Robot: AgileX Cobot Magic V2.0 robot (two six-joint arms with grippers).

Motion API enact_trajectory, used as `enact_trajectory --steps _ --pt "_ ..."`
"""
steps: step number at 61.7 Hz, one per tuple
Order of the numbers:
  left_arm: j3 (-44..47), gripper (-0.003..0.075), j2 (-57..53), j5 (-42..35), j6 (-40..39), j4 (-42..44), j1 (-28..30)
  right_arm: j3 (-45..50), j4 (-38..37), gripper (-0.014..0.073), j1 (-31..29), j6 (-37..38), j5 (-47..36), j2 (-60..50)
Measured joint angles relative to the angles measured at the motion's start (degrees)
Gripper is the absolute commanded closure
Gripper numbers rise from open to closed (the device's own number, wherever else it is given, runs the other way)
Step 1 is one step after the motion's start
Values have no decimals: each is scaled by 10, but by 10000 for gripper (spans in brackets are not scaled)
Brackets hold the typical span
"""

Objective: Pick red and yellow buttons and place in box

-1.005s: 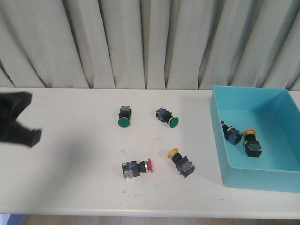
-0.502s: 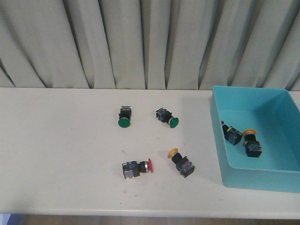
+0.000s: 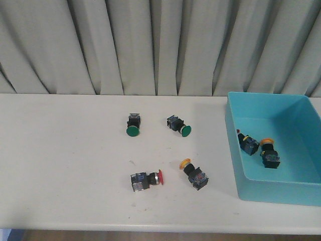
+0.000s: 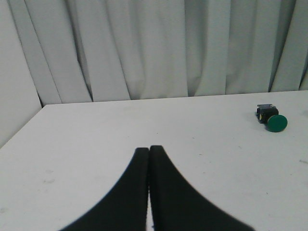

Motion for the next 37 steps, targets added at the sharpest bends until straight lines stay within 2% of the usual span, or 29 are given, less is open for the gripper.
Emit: enact_trajectory --steps 9,37 --pt "0 726 0 0 26 -15 -1 0 0 601 0 0 0 0" --pt "0 726 0 0 28 -17 -3 0 0 601 0 0 0 0"
